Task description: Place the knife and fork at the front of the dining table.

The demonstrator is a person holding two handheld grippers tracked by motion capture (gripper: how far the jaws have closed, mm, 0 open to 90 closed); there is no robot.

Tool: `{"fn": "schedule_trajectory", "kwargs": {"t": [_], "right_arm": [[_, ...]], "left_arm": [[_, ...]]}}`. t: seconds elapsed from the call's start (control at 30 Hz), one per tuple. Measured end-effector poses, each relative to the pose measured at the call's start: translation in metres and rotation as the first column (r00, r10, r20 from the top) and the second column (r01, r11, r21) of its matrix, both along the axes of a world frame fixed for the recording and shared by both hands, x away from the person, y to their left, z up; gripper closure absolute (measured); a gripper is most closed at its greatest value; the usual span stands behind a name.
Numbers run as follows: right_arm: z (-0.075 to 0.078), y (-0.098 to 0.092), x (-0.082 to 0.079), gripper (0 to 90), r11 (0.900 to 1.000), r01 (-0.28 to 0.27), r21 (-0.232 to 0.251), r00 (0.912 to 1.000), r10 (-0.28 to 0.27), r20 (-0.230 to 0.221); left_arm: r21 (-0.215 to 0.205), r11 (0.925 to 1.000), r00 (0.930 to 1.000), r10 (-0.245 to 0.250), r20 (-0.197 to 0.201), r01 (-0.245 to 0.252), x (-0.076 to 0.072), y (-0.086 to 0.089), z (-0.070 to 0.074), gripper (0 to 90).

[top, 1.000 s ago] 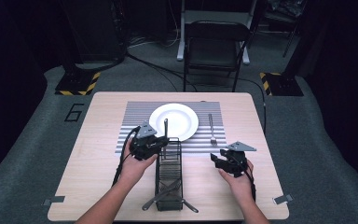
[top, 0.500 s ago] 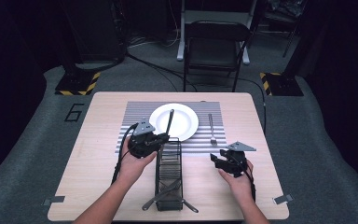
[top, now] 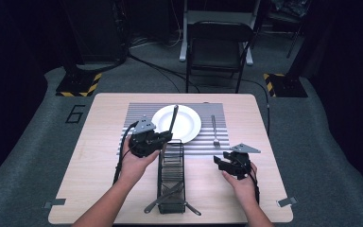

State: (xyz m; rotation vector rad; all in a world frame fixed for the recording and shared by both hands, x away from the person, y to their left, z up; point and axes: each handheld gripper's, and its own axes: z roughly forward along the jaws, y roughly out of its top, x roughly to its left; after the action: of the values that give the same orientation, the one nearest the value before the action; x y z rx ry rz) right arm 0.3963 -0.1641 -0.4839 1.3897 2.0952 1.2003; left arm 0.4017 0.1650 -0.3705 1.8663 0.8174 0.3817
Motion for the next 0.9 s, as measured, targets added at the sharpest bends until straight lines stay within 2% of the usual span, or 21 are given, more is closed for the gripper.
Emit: {"fn": "schedule_trajectory", "kwargs": {"t": [0.17, 0.2, 0.4, 0.7, 0.9], "right_arm": [[0.0, -0.001, 0.0, 49.1, 1.0, 0.001, 0.008, 1.0, -0.001, -0.005], [-0.001, -0.001, 0.001, 49.0, 1.0, 0.001, 0.005, 1.0, -0.001, -0.004], [-0.002, -0.001, 0.001, 49.1, 1.0, 0.003, 0.018, 0.9998, -0.003, -0.02], [-0.003, -0.003, 0.002, 49.1, 0.999, 0.011, 0.034, 0.9997, -0.01, -0.022], [-0.004, -0.004, 0.003, 49.1, 0.999, 0.014, 0.039, 0.9994, -0.013, -0.032]], "left_arm": [[-0.026, 0.9997, 0.9999, 0.001, 0.015, -0.001, 0.001, 0.0, 0.006, 82.5], [-0.029, 0.9996, 0.9997, 0.002, 0.026, -0.002, 0.002, 0.0, 0.008, 82.5], [-0.033, 0.9994, 0.9994, 0.003, 0.034, -0.002, 0.003, -0.002, 0.013, 82.6], [-0.084, 0.9964, 0.998, 0.019, 0.06, -0.014, 0.011, -0.004, 0.025, 82.7], [-0.1, 0.9944, 0.9967, 0.042, 0.069, -0.035, 0.02, -0.005, 0.03, 82.7]]}}
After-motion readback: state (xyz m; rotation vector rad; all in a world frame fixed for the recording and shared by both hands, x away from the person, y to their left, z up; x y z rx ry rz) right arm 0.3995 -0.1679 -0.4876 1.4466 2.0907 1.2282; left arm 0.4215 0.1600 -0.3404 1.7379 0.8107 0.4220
